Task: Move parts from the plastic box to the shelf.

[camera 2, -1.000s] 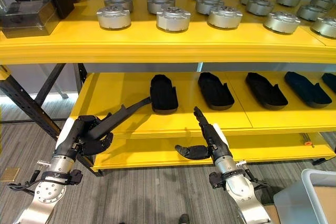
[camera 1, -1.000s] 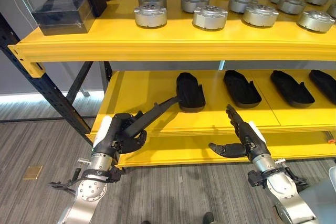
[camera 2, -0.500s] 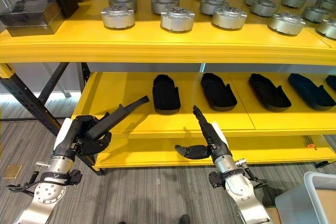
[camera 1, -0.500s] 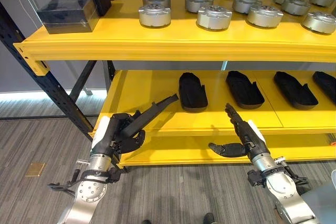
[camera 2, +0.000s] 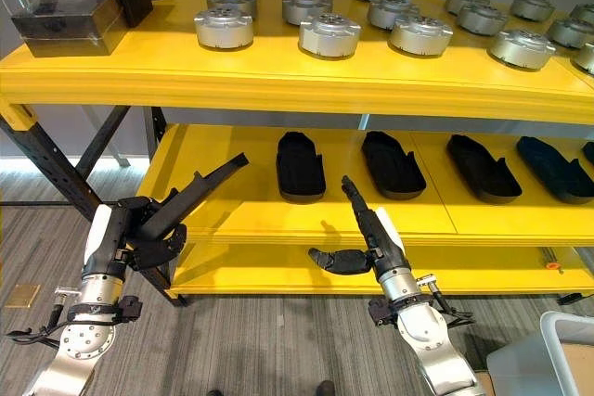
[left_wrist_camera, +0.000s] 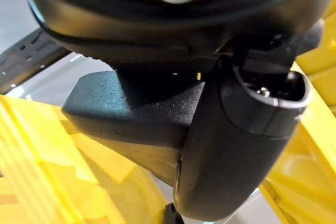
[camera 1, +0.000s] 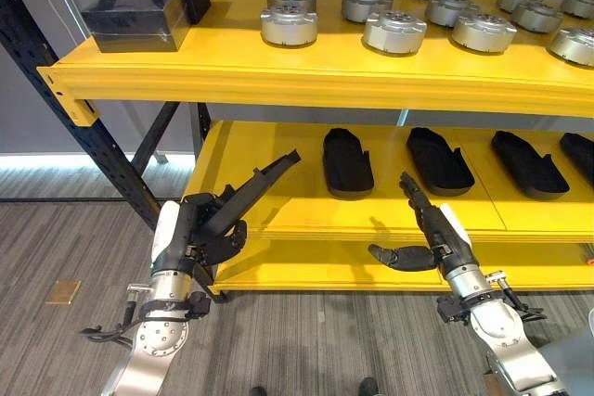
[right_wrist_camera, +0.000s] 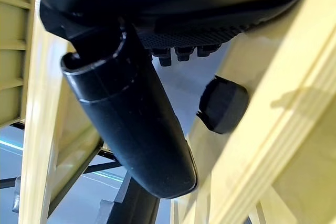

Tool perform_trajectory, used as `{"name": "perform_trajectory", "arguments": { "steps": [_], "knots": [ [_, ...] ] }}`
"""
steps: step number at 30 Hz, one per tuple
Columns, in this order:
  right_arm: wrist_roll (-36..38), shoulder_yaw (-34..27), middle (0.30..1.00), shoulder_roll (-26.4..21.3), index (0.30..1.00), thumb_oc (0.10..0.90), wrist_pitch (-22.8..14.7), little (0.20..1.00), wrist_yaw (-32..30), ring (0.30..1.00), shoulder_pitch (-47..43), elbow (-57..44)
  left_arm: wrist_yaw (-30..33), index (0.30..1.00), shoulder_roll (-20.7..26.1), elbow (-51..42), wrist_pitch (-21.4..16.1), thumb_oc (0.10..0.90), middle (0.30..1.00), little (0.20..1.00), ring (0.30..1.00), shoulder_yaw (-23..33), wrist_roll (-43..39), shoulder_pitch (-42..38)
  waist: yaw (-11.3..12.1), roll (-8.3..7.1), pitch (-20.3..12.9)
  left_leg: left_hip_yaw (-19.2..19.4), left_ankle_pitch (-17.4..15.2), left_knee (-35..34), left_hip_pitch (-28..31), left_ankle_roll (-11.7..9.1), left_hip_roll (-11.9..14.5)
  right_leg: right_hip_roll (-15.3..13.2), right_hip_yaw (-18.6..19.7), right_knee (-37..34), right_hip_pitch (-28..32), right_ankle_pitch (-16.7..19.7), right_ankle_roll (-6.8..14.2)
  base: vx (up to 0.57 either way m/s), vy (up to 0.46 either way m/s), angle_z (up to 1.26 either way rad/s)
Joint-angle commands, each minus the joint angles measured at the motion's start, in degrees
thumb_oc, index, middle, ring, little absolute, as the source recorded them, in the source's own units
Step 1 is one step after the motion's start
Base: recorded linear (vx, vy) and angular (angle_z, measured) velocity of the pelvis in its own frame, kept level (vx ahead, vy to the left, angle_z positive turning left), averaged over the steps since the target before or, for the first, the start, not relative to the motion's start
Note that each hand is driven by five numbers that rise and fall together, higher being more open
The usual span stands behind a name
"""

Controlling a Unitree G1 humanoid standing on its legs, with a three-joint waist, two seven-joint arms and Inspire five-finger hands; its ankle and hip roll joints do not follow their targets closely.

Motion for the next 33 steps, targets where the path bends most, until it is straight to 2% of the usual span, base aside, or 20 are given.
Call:
{"name": "perform_trajectory", "arguments": {
  "steps": [1, 3, 5, 6, 7, 8, 10, 13, 19, 28, 33],
  "knots": [
    [2.3, -5.5, 1.000, -0.3, 1.000, 0.900, -7.8, 1.000, -0.3, 1.000, -8.1, -7.5, 1.7, 0.300, 0.9, -4.8, -7.8, 0.400, 0.300, 0.300, 0.300, 3.7, -2.2, -11.8, 0.9, 1.05, 1.9, 2.9, -7.4, 6.2, 1.6, 3.8, -0.9, -3.5, -6.9, 16.5, -0.9, -4.6, 3.8, 0.00, 0.102, -0.08],
    [0.5, -5.8, 1.000, 0.4, 1.000, 0.900, -8.1, 1.000, -1.6, 1.000, -7.3, -10.1, 0.7, 0.300, 1.5, -6.0, -7.6, 0.400, 0.300, 0.300, 0.300, 4.3, -1.2, -11.5, 1.0, 0.70, 3.1, 4.7, -8.0, 5.2, 3.2, 4.3, -1.3, -4.5, -8.7, 19.7, -4.8, -1.5, 4.9, 0.04, 0.015, -0.32],
    [-1.3, -5.7, 1.000, 0.7, 1.000, 0.900, -8.2, 1.000, -3.4, 1.000, -7.7, -10.1, 1.0, 0.300, 1.6, -6.9, -7.0, 0.400, 0.300, 0.300, 0.300, 4.0, -1.0, -11.4, 0.2, 0.55, 3.6, 4.4, -8.6, 4.5, 4.2, 3.9, -1.5, -3.8, -7.2, 15.9, -6.2, -0.2, 5.2, 0.13, -0.141, -0.47],
    [-4.9, -6.2, 1.000, 1.2, 1.000, 0.900, -8.1, 1.000, -6.3, 1.000, -7.4, -11.0, 1.3, 0.300, 1.4, -7.5, -6.1, 0.400, 0.300, 0.300, 0.300, 3.2, -0.9, -11.9, -1.1, 0.16, 3.6, 3.4, -9.0, 4.0, 4.5, 3.5, -1.8, -3.9, -4.0, 7.9, -7.3, 2.6, 5.7, 0.16, -0.194, -0.25],
    [-5.6, -6.3, 1.000, 1.3, 1.000, 0.900, -8.0, 1.000, -6.8, 1.000, -7.3, -11.3, 1.4, 0.300, 1.3, -7.5, -6.0, 0.400, 0.300, 0.300, 0.300, 3.0, -0.8, -12.0, -1.3, 0.10, 3.5, 3.2, -9.2, 4.0, 4.6, 3.5, -1.9, -4.0, -3.4, 6.7, -7.6, 3.8, 6.0, 0.28, -0.315, 0.10],
    [-6.7, -8.2, 1.000, 1.0, 1.000, 0.900, -8.2, 1.000, -8.3, 1.000, -5.0, -13.8, 2.8, 0.300, 1.7, -8.1, -6.3, 0.400, 0.300, 0.300, 0.300, 1.9, -0.9, -10.9, -3.5, 0.45, 3.6, 2.9, -10.1, 3.3, 6.0, 3.3, -1.3, -3.4, 2.2, 3.9, -9.2, 5.7, 7.0, 0.18, -0.200, 0.31],
    [-6.4, -10.1, 1.000, -0.4, 1.000, 0.900, -8.9, 1.000, -8.2, 1.000, -3.0, -15.3, 3.3, 0.300, 1.6, -8.0, -6.4, 0.400, 0.300, 0.300, 0.300, 1.3, -1.4, -10.6, -4.6, 0.59, 2.8, 1.9, -9.6, 3.1, 5.6, 2.8, -1.2, -2.7, 4.4, 1.4, -8.0, 4.6, 6.6, 0.20, -0.256, 0.86],
    [-8.3, -10.7, 1.000, -2.1, 1.000, 0.900, -9.7, 1.000, -9.7, 1.000, -3.5, -16.4, 3.8, 0.300, 1.3, -9.2, -4.3, 0.400, 0.300, 0.300, 0.300, 0.9, -2.1, -10.1, -4.7, 0.72, 2.6, 3.3, -9.3, 3.7, 5.2, 1.7, 0.3, -2.1, 2.9, 2.7, -7.3, 1.7, 5.7, 0.11, -0.210, 0.39],
    [-9.5, -10.4, 1.000, -4.7, 1.000, 0.900, -8.1, 1.000, -12.1, 1.000, -5.3, -17.6, 3.2, 0.300, 1.3, -10.5, -4.5, 0.400, 0.300, 0.300, 0.300, 1.1, -2.6, -9.0, -4.8, 1.95, 2.3, 3.9, -6.6, 2.4, 4.9, 0.0, 3.4, 0.3, 1.3, 5.1, -5.8, -2.7, 2.7, 0.09, -0.161, 0.02],
    [-11.4, -8.2, 1.000, -6.3, 1.000, 0.900, -8.7, 1.000, -14.4, 1.000, -8.9, -17.1, 3.1, 0.300, 1.5, -11.1, -4.3, 0.400, 0.300, 0.300, 0.300, 0.3, -2.6, -9.7, -4.8, 3.34, 2.5, 3.3, -5.2, 3.0, 3.4, -1.4, 5.6, 1.7, 1.2, 7.8, -6.6, -5.2, 0.9, 0.07, -0.108, 0.04],
    [-12.4, -6.9, 1.000, -6.7, 1.000, 0.900, -8.8, 1.000, -14.3, 1.000, -10.2, -17.3, 6.6, 0.300, 0.9, -10.9, -4.1, 0.400, 0.300, 0.300, 0.300, -0.4, -2.9, -10.8, -4.6, 4.23, 2.9, 2.1, -2.2, 5.0, 0.9, -2.5, 6.8, 2.6, 1.5, 8.2, -6.6, -6.4, -0.5, 0.02, -0.031, 0.04]
  ]
}}
